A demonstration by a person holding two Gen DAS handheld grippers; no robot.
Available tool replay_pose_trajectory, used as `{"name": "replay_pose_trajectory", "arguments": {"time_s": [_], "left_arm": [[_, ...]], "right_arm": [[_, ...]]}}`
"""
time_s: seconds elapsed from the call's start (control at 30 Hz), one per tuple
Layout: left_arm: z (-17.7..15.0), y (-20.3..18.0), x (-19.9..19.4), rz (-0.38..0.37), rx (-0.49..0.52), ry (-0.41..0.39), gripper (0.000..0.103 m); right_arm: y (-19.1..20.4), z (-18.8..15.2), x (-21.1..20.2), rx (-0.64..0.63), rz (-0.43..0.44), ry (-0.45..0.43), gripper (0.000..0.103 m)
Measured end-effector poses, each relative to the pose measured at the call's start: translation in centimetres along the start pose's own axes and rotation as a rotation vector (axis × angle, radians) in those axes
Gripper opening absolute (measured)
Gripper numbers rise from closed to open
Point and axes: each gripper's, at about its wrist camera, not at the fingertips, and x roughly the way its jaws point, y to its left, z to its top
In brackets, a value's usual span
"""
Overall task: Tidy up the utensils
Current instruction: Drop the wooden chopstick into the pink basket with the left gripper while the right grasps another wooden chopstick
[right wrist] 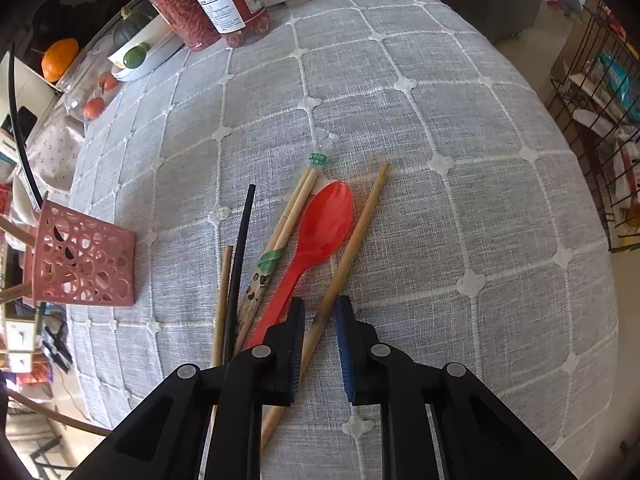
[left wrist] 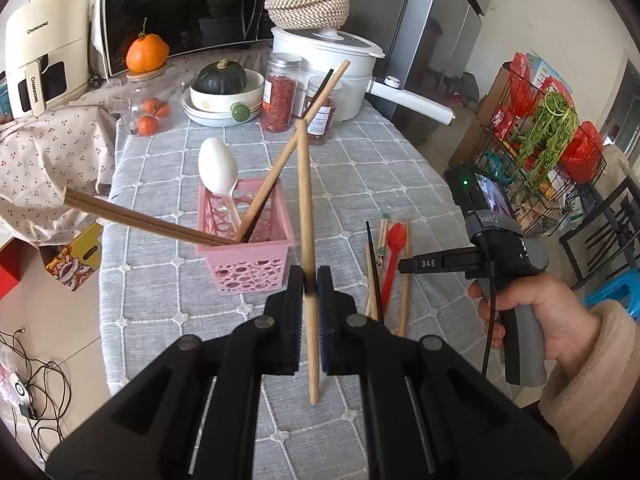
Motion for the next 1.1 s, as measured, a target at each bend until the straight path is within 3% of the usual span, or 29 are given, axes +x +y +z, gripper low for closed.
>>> {"name": "replay_pose_trajectory", "arguments": {"time_s": [0.13, 0.37, 0.7, 0.8, 0.9, 1.1], "left_arm": [[0.0, 0.5, -0.4, 0.004, -0.019, -0.009, 0.007], [0.9, 0.5, -3.2, 0.003, -0.012, -0.108, 0.007], [2.8, 0.9, -9.3, 0.028, -0.072, -0.424, 0.007], [3.4, 0.9, -9.5, 0.059, -0.077, -0.482, 0.007], [3.7, 1.0, -8.3, 0.101, -0.068, -0.485, 0.007], [4.1, 1.4, -4.7, 0.141, -0.080, -0.405, 0.007]], "right_arm": [[0.1, 0.0, 0.1, 0.014, -0.014, -0.006, 0.007], [-2.0, -0.2, -2.3, 0.094, 0.067, -0.053, 0.007], [-1.5, -2.3, -11.8, 0.028, 0.212, -0.278, 0.007], [-1.3, -3.0, -13.9, 0.005, 0.242, -0.330, 0.007], [-0.8, -3.4, -15.0, -0.013, 0.266, -0.357, 0.007], [-0.4, -3.7, -15.3, -0.029, 0.274, -0.357, 0.007]]}}
